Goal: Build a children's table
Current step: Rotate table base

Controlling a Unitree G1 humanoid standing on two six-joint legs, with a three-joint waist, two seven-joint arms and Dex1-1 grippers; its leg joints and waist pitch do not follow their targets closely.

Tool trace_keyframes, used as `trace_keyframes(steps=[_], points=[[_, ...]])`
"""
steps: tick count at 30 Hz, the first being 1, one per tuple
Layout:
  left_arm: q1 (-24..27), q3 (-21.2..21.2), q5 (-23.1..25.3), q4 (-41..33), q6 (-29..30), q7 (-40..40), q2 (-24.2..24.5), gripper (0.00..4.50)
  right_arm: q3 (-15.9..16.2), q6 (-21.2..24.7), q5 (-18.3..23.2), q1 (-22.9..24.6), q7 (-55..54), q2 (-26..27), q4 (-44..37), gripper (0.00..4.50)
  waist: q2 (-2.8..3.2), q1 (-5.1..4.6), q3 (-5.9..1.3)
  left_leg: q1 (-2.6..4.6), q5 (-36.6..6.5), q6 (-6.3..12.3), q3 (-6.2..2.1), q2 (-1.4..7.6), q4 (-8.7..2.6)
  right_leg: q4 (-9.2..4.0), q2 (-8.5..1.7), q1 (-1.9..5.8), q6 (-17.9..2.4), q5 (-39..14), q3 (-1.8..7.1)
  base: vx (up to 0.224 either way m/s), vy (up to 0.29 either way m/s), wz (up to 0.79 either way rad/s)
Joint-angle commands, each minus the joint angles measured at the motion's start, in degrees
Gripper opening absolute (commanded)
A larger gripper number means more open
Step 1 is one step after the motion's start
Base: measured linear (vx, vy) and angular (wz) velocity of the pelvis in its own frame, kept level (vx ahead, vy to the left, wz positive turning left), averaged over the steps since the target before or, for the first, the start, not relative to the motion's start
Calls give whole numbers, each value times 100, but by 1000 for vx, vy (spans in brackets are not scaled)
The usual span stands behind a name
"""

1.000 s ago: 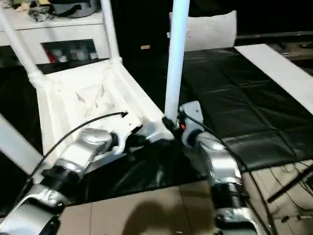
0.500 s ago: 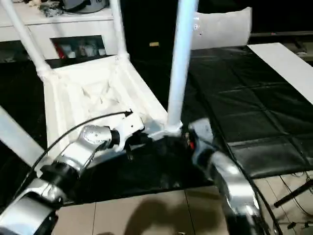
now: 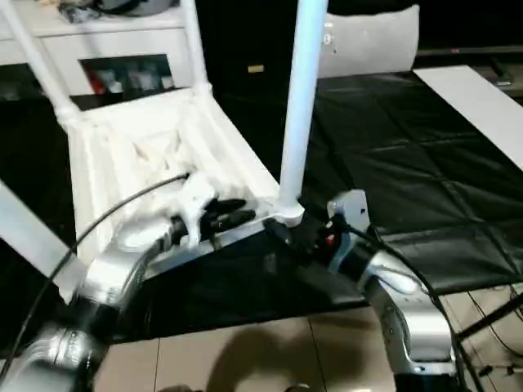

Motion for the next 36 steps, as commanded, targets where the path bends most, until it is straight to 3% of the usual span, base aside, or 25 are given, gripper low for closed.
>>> trace_keyframes(steps=[1, 2, 3, 4, 5, 6, 7, 8, 9, 11, 12, 14, 15, 19, 21, 23, 26, 29, 35, 36], points=[[256, 104, -92, -559, 246, 219, 43, 197, 82, 138, 97, -145, -7, 9, -77, 450, -207, 16, -342, -12, -490, 667, -55, 323, -326, -449, -458, 294, -1013, -1238, 288, 0, 0, 0], [256, 104, -92, -559, 246, 219, 43, 207, 82, 138, 97, -145, -7, 9, -77, 450, -168, 32, -349, -46, -462, 646, -85, 317, -328, -401, -483, 333, -1009, -1240, 293, 0, 0, 0], [515, 136, -119, -842, 274, 304, 32, 207, 123, 115, 84, -210, -6, 31, -32, 450, -199, 67, -320, -5, -612, 572, -83, 331, -348, -439, -484, 290, -900, -1549, 292, 0, 0, 0], [515, 136, -119, -842, 274, 304, 32, 228, 123, 115, 84, -210, -6, 31, -32, 450, -188, 65, -298, -22, -646, 553, -89, 334, -374, -468, -486, 293, -871, -1642, 292, 0, 0, 0], [1003, 178, -182, -1374, 353, 427, 40, 235, 192, 74, 72, -361, -2, 90, 94, 450, -256, 68, -296, -11, -759, 461, -107, 370, -387, -432, -505, 297, -852, -1733, 294, 0, 0, 0], [1190, 185, -206, -1580, 401, 468, 54, 240, 216, 66, 70, -431, -12, 118, 157, 450, -280, 63, -283, -30, -755, 452, -101, 365, -401, -460, -508, 301, -827, -1759, 296, 0, 0, 0], [1615, 166, -247, -1997, 462, 484, 118, 247, 267, -3, 64, -623, -30, 226, 366, 450, -378, 37, -289, 2, -791, 408, -96, 374, -402, -439, -486, 272, -805, -1703, 301, 0, 0, 0], [1771, 159, -252, -2171, 535, 499, 144, 258, 291, -24, 46, -700, -48, 267, 463, 450, -345, 22, -283, -23, -780, 398, -116, 377, -423, -419, -504, 291, -833, -1668, 307, 0, 0, 0], [1908, 143, -242, -2335, 599, 503, 181, 270, 336, -81, -43, -826, -107, 322, 638, 450, -385, 11, -272, 8, -850, 357, -89, 380, -420, -455, -483, 248, -809, -1698, 314, 0, 0, 0], [2024, 130, -235, -2480, 664, 507, 219, 292, 365, -138, -139, -973, -200, 389, 848, 450, -365, 17, -258, 44, -957, 259, -80, 366, -425, -474, -458, 226, -762, -1723, 328, 0, 0, 0], [2093, 119, -232, -2580, 723, 527, 238, 292, 366, -153, -183, -1062, -276, 428, 970, 450, -437, 15, -268, 59, -980, 226, -87, 380, -427, -457, -466, 228, -795, -1673, 323, 0, 0, 0], [2318, 48, -213, -2876, 856, 527, 380, 310, 311, -268, -404, -1474, -707, 591, 1564, 450, -428, 33, -260, 64, -1015, 108, -89, 374, -437, -431, -477, 235, -838, -1549, 336, 0, 0, 0], [2318, 48, -213, -2876, 856, 527, 380, 320, 311, -268, -404, -1474, -707, 591, 1564, 450, -500, 34, -253, 42, -923, 102, -92, 363, -445, -402, -483, 258, -858, -1459, 340, 0, 0, 0], [2547, 0, -320, -3151, 956, 534, 505, 349, 200, -565, -702, -1940, -1241, 634, 2405, 450, -502, 43, -255, 79, -939, 23, -78, 355, -440, -386, -478, 240, -855, -1312, 341, 0, 0, 0], [2648, 2, -393, -3189, 946, 458, 549, 363, 118, -683, -794, -2109, -1462, 606, 2718, 450, -531, 51, -254, 96, -1006, -35, -60, 336, -428, -389, -463, 233, -804, -1358, 349, 0, 0, 0], [2829, 60, -585, -3073, 848, 191, 737, 374, -45, -926, -913, -2408, -1688, 466, 3304, 450, -557, 55, -263, 88, -1008, -31, -59, 318, -423, -377, -461, 243, -765, -1378, 345, 0, 0, 0], [2862, 79, -660, -3002, 828, 52, 832, 400, -93, -994, -957, -2500, -1752, 380, 3511, 450, -548, 96, -258, 113, -978, -23, -44, 318, -413, -372, -435, 235, -734, -1269, 349, 0, 0, 0], [2895, 55, -775, -2995, 891, -98, 992, 416, -179, -1218, -1021, -2732, -1855, 201, 4115, 450, -565, 130, -270, 107, -921, -24, -38, 310, -405, -340, -436, 247, -792, -1136, 342, 0, 0, 0], [2996, 170, -1009, -3286, 1119, -142, 1196, 447, -378, -1761, -1108, -3364, -2080, -195, 5399, 450, -591, 172, -263, 108, -1048, -1, -21, 298, -377, -347, -439, 245, -816, -1382, 348, 0, 0, 0], [3014, 198, -1039, -3337, 1142, -141, 1216, 447, -420, -1836, -1113, -3458, -2098, -259, 5576, 450, -623, 165, -265, 102, -1075, -1, -28, 302, -375, -338, -435, 246, -824, -1420, 339, 0, 0, 0]])
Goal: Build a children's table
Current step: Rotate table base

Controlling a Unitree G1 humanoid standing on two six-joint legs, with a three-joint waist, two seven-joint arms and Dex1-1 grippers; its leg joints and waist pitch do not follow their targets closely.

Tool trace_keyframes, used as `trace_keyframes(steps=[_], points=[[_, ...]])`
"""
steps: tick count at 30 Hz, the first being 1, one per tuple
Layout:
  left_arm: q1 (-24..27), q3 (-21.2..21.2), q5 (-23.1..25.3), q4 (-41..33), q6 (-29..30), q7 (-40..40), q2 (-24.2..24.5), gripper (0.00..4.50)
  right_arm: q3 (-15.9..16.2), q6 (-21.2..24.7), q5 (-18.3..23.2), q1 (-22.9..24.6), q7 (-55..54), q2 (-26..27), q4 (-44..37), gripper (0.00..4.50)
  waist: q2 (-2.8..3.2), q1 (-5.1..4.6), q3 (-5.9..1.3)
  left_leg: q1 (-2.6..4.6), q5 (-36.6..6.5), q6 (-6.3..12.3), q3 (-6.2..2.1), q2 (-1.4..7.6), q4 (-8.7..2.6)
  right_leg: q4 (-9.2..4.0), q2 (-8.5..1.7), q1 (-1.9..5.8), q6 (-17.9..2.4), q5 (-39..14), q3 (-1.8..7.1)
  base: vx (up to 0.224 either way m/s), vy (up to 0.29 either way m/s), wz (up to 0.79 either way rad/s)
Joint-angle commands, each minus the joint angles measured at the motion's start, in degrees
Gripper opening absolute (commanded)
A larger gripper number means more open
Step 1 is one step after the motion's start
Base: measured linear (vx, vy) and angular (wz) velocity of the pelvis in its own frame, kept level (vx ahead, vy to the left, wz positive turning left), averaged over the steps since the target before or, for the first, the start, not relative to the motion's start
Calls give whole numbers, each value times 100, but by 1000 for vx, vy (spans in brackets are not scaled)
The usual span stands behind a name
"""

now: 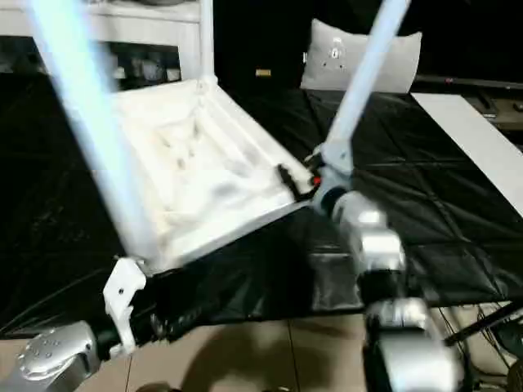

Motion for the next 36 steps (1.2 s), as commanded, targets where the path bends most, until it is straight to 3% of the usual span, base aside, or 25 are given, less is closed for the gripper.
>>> trace_keyframes(steps=[1, 5, 9, 11, 15, 16, 19, 20, 21, 23, 24, 25, 26, 28, 29, 31, 32, 33, 36], points=[[24, 86, -85, -215, 77, 8, 50, 447, -272, -167, -74, -138, -186, -232, 279, 450, -8, -43, -298, 36, -1088, 77, -45, 297, -416, -406, -433, 237, -831, -1450, 313, 0, 0, 0], [18, 83, -128, -158, 46, -1, 93, 447, -436, -543, -132, -555, -364, -619, 1201, 450, -8, -34, -287, 48, -1242, 57, -36, 291, -393, -413, -421, 207, -842, -1655, 302, 0, 0, 0], [-175, -74, 2, 436, -266, 29, -18, 447, -522, -784, -116, -715, -440, -831, 1702, 450, -5, 4, -300, 34, -1139, 86, -29, 273, -379, -392, -401, 222, -839, -1397, 294, 0, 0, 0], [-308, -93, 59, 752, -438, 47, -74, 447, -484, -911, -177, -728, -392, -877, 1803, 450, -31, 3, -317, 4, -1061, 118, -36, 259, -367, -389, -418, 257, -818, -1377, 290, 0, 0, 0], [-1017, -116, 175, 2194, -1278, -18, -398, 447, -237, -1021, -152, -448, 474, -650, 1489, 450, -17, -54, -327, -61, -1062, 210, -75, 268, -380, -430, -459, 310, -760, -1672, 279, 0, 0, 0], [-1054, -125, 185, 2259, -1315, -25, -411, 447, -226, -1020, -155, -431, 496, -637, 1475, 450, -24, -52, -323, -39, -1056, 222, -57, 266, -369, -463, -453, 284, -739, -1691, 283, 0, 0, 0], [-1419, -152, 215, 2941, -1699, -136, -563, 447, -133, -950, -202, -253, 484, -517, 1336, 450, -15, -75, -358, -3, -894, 235, -57, 296, -354, -397, -463, 284, -942, -1292, 297, 0, 0, 0], [-1670, -119, 210, 3449, -1991, -214, -673, 447, -124, -856, -211, -79, 298, -449, 1174, 450, 49, -55, -356, 10, -806, 258, -64, 295, -361, -387, -464, 281, -1034, -1145, 298, 0, 0, 0], [-1798, -99, 205, 3729, -2163, -247, -735, 447, -133, -823, -212, 12, 185, -412, 1103, 450, 48, -39, -350, 48, -802, 269, -39, 281, -358, -416, -429, 257, -1045, -1035, 297, 0, 0, 0], [-1989, -89, 229, 4402, -2673, -351, -880, 447, -174, -761, -217, 250, -21, -333, 962, 450, 74, -22, -351, 50, -961, 214, -50, 300, -373, -384, -446, 273, -1133, -1026, 295, 0, 0, 0], [-2012, -98, 240, 4584, -2831, -396, -918, 447, -186, -758, -226, 310, -44, -315, 943, 450, 79, -7, -332, 52, -1045, 215, -48, 290, -385, -433, -448, 269, -1081, -1174, 293, 0, 0, 0], [-1986, -140, 269, 4771, -3060, -461, -949, 447, -205, -688, -239, 408, -119, -287, 866, 450, 124, -5, -337, 67, -1214, 137, -66, 307, -393, -420, -481, 274, -1055, -1386, 297, 0, 0, 0], [-1999, -163, 284, 4937, -3239, -526, -977, 447, -217, -615, -252, 490, -198, -264, 802, 450, 102, -8, -328, 53, -1260, 138, -67, 299, -406, -466, -478, 284, -1001, -1507, 292, 0, 0, 0], [-2055, -247, 372, 5402, -3660, -625, -1093, 447, -169, -546, -332, 717, -370, -199, 651, 450, 119, -17, -330, 65, -1418, 67, -73, 305, -417, -485, -493, 285, -880, -1751, 303, 0, 0, 0], [-2106, -295, 450, 5729, -3950, -658, -1186, 447, -132, -504, -380, 850, -495, -160, 535, 450, 156, -14, -319, 74, -1519, 59, -74, 290, -420, -530, -488, 265, -802, -1974, 298, 0, 0, 0], [-2149, -291, 469, 5895, -4100, -684, -1223, 447, -129, -458, -382, 899, -555, -144, 454, 450, 132, -21, -313, 75, -1625, 51, -82, 296, -430, -544, -499, 262, -732, -2224, 296, 0, 0, 0], [-2277, -299, 527, 6142, -4325, -698, -1264, 447, -123, -455, -376, 961, -590, -119, 345, 450, 128, -30, -307, 81, -1720, 84, -93, 275, -421, -601, -524, 246, -555, -2809, 286, 0, 0, 0], [-2318, -304, 545, 6194, -4365, -704, -1262, 447, -118, -465, -378, 969, -590, -117, 329, 450, 167, -13, -310, 105, -1718, 91, -92, 285, -415, -629, -534, 213, -479, -2950, 296, 0, 0, 0], [-2495, -332, 659, 6435, -4554, -719, -1205, 447, -110, -445, -391, 1007, -612, -107, 212, 450, 198, -11, -311, 118, -1801, 105, -96, 285, -422, -645, -519, 181, -427, -3066, 283, 0, 0, 0]])
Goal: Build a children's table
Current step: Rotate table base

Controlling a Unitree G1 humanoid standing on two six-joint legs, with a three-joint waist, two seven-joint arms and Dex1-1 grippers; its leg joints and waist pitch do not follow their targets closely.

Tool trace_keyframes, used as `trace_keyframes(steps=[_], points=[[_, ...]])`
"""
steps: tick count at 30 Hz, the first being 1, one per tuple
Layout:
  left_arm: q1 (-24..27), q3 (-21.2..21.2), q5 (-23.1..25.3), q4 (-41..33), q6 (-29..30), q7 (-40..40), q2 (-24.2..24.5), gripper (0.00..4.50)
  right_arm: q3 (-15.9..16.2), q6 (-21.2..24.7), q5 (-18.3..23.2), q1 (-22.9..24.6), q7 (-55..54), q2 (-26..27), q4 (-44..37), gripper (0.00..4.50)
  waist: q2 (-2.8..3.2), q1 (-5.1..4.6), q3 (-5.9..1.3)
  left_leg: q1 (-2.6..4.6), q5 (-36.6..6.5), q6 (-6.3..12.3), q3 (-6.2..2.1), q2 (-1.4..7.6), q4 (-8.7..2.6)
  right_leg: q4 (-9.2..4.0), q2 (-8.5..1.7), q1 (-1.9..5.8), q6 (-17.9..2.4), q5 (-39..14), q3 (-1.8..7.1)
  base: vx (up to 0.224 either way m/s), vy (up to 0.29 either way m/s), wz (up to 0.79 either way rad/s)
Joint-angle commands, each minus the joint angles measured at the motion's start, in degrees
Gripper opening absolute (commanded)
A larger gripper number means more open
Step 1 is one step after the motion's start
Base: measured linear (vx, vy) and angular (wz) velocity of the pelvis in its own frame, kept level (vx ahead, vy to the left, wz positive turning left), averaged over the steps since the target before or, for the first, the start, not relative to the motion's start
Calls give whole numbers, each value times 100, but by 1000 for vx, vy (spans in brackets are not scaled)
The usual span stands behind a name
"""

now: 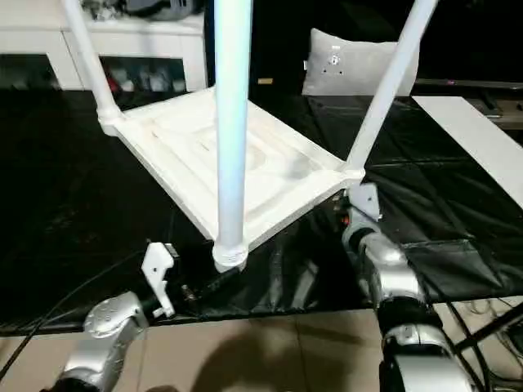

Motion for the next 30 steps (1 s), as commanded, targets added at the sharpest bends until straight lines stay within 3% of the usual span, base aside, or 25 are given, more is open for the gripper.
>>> trace_keyframes(steps=[1, 6, 7, 8, 9, 10, 11, 12, 13, 14, 15, 16, 17, 19, 21, 23, 25, 26, 30], points=[[-14, -267, 333, 508, 0, -46, 30, 447, -12, 76, -21, -16, -48, -9, -217, 450, -63, -18, -223, 82, -1822, 110, -101, 276, -456, -656, -508, 131, -441, -3067, 287, 0, 0, 0], [-267, -334, 674, 858, -215, 53, 299, 447, 8, 147, -72, 45, -77, 12, -392, 450, -31, -36, -218, 62, -2034, 29, -145, 276, -487, -690, -534, 127, -309, -3391, 258, 0, 0, 0], [-121, -198, 463, 292, 111, -91, 568, 447, 13, 155, -73, 61, -79, 19, -411, 450, -35, -38, -216, 75, -2061, 37, -144, 264, -480, -712, -530, 110, -266, -3490, 253, 0, 0, 0], [479, 359, -406, -2018, 1433, -687, 1661, 447, 34, 188, -76, 130, -96, 50, -493, 450, 7, 13, -281, 78, -2061, -61, -209, 364, -508, -592, -633, 153, -457, -3244, 286, 0, 0, 0], [741, 814, -1209, -3935, 2681, -969, 2524, 447, 54, 200, -79, 209, -119, 82, -555, 450, 2, -58, -288, -78, -1898, -80, -245, 385, -546, -474, -657, 241, -591, -2878, 304, 0, 0, 0], [632, 898, -1367, -4259, 3083, -914, 2718, 447, 63, 219, -74, 249, -118, 104, -588, 450, 104, -144, -264, -228, -1905, -154, -285, 374, -637, -358, -577, 297, -729, -2626, 218, 10, -50, -25], [547, 931, -1469, -4427, 3310, -874, 2853, 447, 70, 249, -69, 285, -119, 120, -635, 450, 120, -134, -272, 45, -2172, -130, -154, 307, -492, -501, -415, 70, -850, -2397, 196, 46, -71, 7], [399, 931, -1559, -4556, 3526, -887, 3028, 447, 92, 286, -71, 349, -122, 152, -710, 450, 140, -83, -208, 164, -2200, -141, -85, 262, -422, -525, -386, 4, -1099, -2006, 200, 46, -71, 7], [369, 928, -1575, -4582, 3573, -889, 3060, 447, 97, 290, -73, 360, -122, 158, -720, 450, 120, -62, -161, 145, -2314, -153, -88, 275, -456, -544, -368, 27, -1082, -2173, 182, 29, -23, 19], [290, 906, -1599, -4644, 3677, -889, 3127, 447, 109, 299, -81, 388, -126, 172, -749, 450, 18, -42, -147, 25, -2146, -79, -103, 259, -503, -529, -431, 167, -815, -2661, 160, 0, 0, 0], [160, 865, -1643, -4780, 3855, -863, 3195, 447, 123, 313, -86, 426, -134, 197, -787, 450, 71, -30, -173, 19, -2034, -74, -116, 260, -502, -503, -455, 179, -745, -2771, 171, 0, 0, 0], [108, 844, -1657, -4823, 3920, -841, 3209, 447, 127, 320, -88, 440, -136, 205, -804, 450, 71, -32, -181, 24, -1946, -60, -114, 273, -504, -521, -474, 171, -682, -2851, 190, 0, 0, 0], [-126, 742, -1695, -4987, 4167, -741, 3233, 447, 139, 349, -95, 498, -148, 234, -875, 450, 128, -15, -240, 3, -1578, -33, -94, 264, -472, -481, -483, 192, -668, -2605, 237, 0, 0, 0], [-290, 656, -1773, -5124, 4408, -641, 3210, 447, 141, 372, -94, 532, -151, 246, -917, 450, 185, -16, -266, -18, -1190, -61, -68, 274, -456, -424, -429, 190, -795, -1919, 247, 0, 0, 0], [-398, 544, -1849, -5358, 4790, -520, 3198, 447, 149, 402, -104, 544, -151, 242, -936, 450, 171, -35, -277, -32, -1059, -124, -56, 264, -441, -360, -397, 227, -930, -1389, 233, 0, 0, 0], [-435, 491, -2010, -5607, 5223, -394, 3264, 447, 157, 418, -117, 533, -153, 233, -926, 450, 171, -44, -269, -50, -1042, -117, -54, 252, -438, -351, -407, 251, -988, -1334, 233, 0, 0, 0], [-466, 463, -2083, -5718, 5451, -329, 3261, 447, 155, 433, -144, 515, -157, 230, -919, 450, 152, -64, -260, -57, -1088, -103, -45, 237, -429, -387, -409, 258, -934, -1545, 226, 0, 0, 0], [-496, 372, -2166, -5765, 5616, -288, 3174, 447, 182, 436, -185, 453, -161, 213, -862, 450, 184, -75, -253, -43, -1119, -103, -41, 235, -423, -411, -404, 239, -898, -1679, 226, 0, 0, 0], [-590, 146, -2273, -5645, 5760, -201, 2817, 447, 225, 363, -235, 181, -165, 184, -465, 450, 154, -95, -245, -19, -1229, -124, -37, 232, -423, -452, -390, 222, -807, -1988, 218, 0, 0, 0]])
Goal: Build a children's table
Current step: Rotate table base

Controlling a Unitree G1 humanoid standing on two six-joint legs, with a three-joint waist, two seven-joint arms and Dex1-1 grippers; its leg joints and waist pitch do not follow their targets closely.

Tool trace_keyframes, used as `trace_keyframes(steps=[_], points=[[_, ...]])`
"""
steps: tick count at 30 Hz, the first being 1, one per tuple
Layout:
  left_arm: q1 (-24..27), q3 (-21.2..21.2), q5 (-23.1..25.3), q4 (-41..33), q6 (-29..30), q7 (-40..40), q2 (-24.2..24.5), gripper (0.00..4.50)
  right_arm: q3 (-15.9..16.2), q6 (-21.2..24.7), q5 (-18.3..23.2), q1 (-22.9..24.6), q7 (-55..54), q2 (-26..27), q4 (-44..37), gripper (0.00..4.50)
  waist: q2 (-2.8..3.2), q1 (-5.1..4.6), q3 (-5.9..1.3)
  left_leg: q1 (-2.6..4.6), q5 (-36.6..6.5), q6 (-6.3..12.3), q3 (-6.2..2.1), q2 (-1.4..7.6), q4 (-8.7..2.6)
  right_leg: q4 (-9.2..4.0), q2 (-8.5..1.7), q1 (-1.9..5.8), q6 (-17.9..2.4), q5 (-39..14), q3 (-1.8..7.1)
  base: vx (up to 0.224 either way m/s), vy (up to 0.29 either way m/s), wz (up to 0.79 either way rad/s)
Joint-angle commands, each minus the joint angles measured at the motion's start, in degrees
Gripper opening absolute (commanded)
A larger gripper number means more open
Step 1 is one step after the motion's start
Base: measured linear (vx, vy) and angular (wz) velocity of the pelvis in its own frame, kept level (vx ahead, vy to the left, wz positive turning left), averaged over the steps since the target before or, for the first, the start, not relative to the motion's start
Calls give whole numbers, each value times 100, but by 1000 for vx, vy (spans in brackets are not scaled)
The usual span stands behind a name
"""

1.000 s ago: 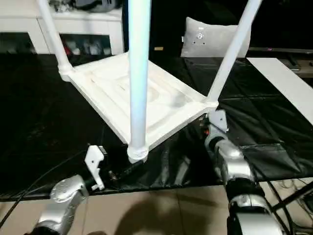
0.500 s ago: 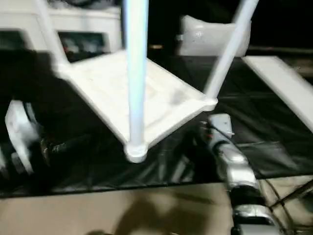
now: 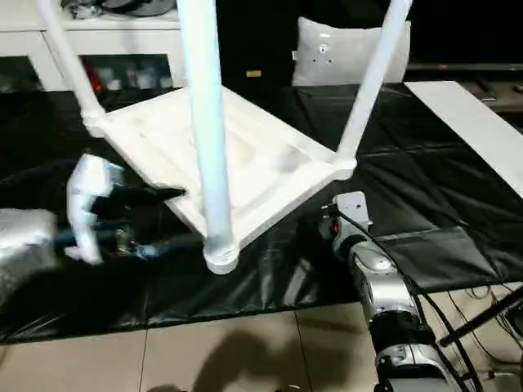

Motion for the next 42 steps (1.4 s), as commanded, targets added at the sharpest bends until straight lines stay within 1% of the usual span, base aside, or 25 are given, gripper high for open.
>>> trace_keyframes(steps=[1, 2, 4, 7, 8, 9, 11, 12, 13, 15, 16, 17, 18, 21, 22, 25, 26, 27, 28, 30, 34, 35, 40, 41, 42], points=[[-149, -121, -96, 130, 51, 102, -254, 447, 12, -44, -46, -243, -38, -29, 251, 450, -3, -25, -304, 11, -1365, -55, -25, 144, -389, -515, -405, 271, -698, -2165, 321, 0, 0, 0], [-196, -172, -101, 267, 57, 173, -446, 447, 10, -80, -45, -357, -36, -4, 391, 450, 5, -24, -306, 19, -1385, -55, -24, 138, -384, -520, -407, 269, -679, -2214, 318, 0, 0, 0], [-340, -274, 108, 738, -47, 402, -788, 447, 22, -176, -65, -605, -39, 67, 689, 450, -20, -25, -317, 46, -1430, -47, -19, 143, -369, -538, -409, 249, -662, -2291, 314, 0, 0, 0], [-521, -323, 324, 1310, -226, 622, -1093, 447, 49, -243, -118, -817, -16, 151, 920, 450, -41, -25, -331, -1, -1328, -14, -38, 136, -378, -525, -417, 288, -550, -2247, 309, 0, 0, 0], [-631, -343, 367, 1555, -314, 695, -1256, 447, 69, -262, -138, -905, 8, 202, 1017, 450, -80, -26, -344, -15, -1256, -7, -41, 147, -382, -513, -424, 306, -538, -2160, 312, 0, 0, 0], [-679, -357, 381, 1656, -354, 719, -1335, 447, 81, -273, -148, -943, 22, 226, 1061, 450, -71, -26, -345, -22, -1198, 7, -39, 137, -379, -506, -421, 303, -542, -2107, 314, 0, 0, 0], [-889, -418, 451, 2068, -505, 828, -1700, 447, 145, -341, -185, -1118, 91, 325, 1298, 450, -71, -45, -359, -16, -1096, 35, -25, 128, -357, -500, -424, 299, -629, -1950, 316, 0, 0, 0], [-947, -432, 506, 2176, -530, 891, -1803, 447, 166, -377, -204, -1169, 106, 351, 1386, 450, -91, -70, -379, -65, -899, 61, -42, 153, -364, -445, -441, 347, -753, -1568, 318, 0, 0, 0], [-1044, -461, 588, 2359, -609, 970, -1955, 447, 177, -439, -228, -1243, 126, 382, 1523, 450, -116, -104, -375, -81, -875, 89, -40, 158, -362, -445, -436, 345, -779, -1518, 310, 0, 0, 0], [-1195, -540, 715, 2661, -779, 1061, -2154, 447, 193, -482, -248, -1308, 155, 450, 1632, 450, -113, -130, -382, -93, -781, 175, -24, 137, -330, -451, -449, 357, -841, -1425, 314, 0, 0, 0], [-1236, -562, 780, 2768, -833, 1112, -2203, 447, 202, -491, -251, -1308, 157, 465, 1641, 450, -127, -149, -382, -107, -732, 214, -28, 139, -327, -442, -456, 372, -868, -1376, 314, 0, 0, 0], [-1286, -586, 862, 2905, -905, 1176, -2262, 447, 212, -504, -254, -1307, 155, 484, 1654, 450, -128, -164, -378, -90, -729, 247, -27, 148, -324, -445, -457, 361, -883, -1378, 311, 0, 0, 0], [-1335, -609, 885, 2997, -986, 1140, -2323, 447, 227, -516, -260, -1296, 159, 511, 1658, 450, -71, -174, -371, -86, -746, 272, -25, 148, -319, -455, -458, 351, -901, -1425, 308, 0, 0, 0], [-1356, -689, 733, 2859, -966, 821, -2438, 447, 232, -573, -289, -1275, 206, 551, 1707, 450, -100, -185, -369, -77, -793, 271, -24, 168, -327, -467, -461, 347, -936, -1524, 303, 0, 0, 0], [-1343, -728, 656, 2745, -911, 693, -2463, 447, 225, -593, -295, -1270, 231, 556, 1726, 450, -53, -185, -370, -61, -845, 249, -30, 184, -330, -472, -464, 333, -986, -1505, 302, 0, 0, 0], [-1172, -963, 347, 2120, -561, 343, -2488, 447, 216, -684, -310, -1254, 242, 561, 1840, 450, -65, -189, -370, -58, -959, 223, -30, 195, -333, -446, -474, 351, -1085, -1450, 303, 0, 0, 0], [-1147, -1015, 306, 2029, -513, 316, -2493, 447, 218, -693, -309, -1253, 253, 573, 1844, 450, -34, -181, -375, -63, -900, 241, -32, 191, -327, -434, -478, 354, -1104, -1373, 306, 0, 0, 0], [-1136, -1044, 285, 1987, -491, 307, -2500, 447, 220, -701, -307, -1254, 262, 582, 1847, 450, -46, -196, -374, -77, -865, 257, -30, 185, -327, -435, -461, 359, -1105, -1318, 303, 0, 0, 0], [-1106, -1144, 270, 1906, -494, 325, -2587, 447, 239, -734, -314, -1246, 313, 605, 1829, 450, -15, -209, -376, -74, -830, 288, -32, 192, -324, -437, -452, 354, -1135, -1205, 297, 0, 0, 0], [-1116, -1279, 356, 1893, -523, 398, -2706, 447, 244, -803, -292, -1231, 421, 639, 1784, 450, -32, -217, -370, -84, -856, 298, -31, 186, -324, -450, -454, 366, -1140, -1232, 291, 0, 0, 0], [-1108, -1366, 466, 1892, -544, 443, -2845, 447, 267, -813, -313, -1229, 406, 699, 1807, 450, -26, -220, -372, -64, -906, 304, -32, 194, -325, -453, -449, 355, -1155, -1279, 292, 0, 0, 0], [-1106, -1393, 565, 1889, -549, 576, -2941, 447, 285, -811, -323, -1239, 440, 763, 1817, 450, 22, -215, -371, -65, -950, 282, -41, 199, -331, -458, -452, 358, -1159, -1294, 289, 0, 0, 0], [-1130, -1497, 847, 2040, -663, 917, -3225, 447, 294, -890, -325, -1178, 570, 827, 1778, 450, -15, -224, -372, -77, -994, 306, -41, 193, -328, -473, -448, 372, -1149, -1310, 284, 0, 0, 0], [-1152, -1488, 960, 2153, -742, 1080, -3336, 447, 288, -905, -337, -1137, 545, 829, 1785, 450, -7, -219, -370, -74, -991, 312, -38, 194, -320, -479, -455, 368, -1143, -1334, 284, 0, 0, 0], [-1152, -1488, 966, 2158, -746, 1088, -3341, 447, 288, -906, -338, -1133, 543, 830, 1784, 450, -51, -227, -371, -82, -973, 333, -34, 194, -321, -491, -449, 370, -1129, -1339, 284, 0, 0, 0]])
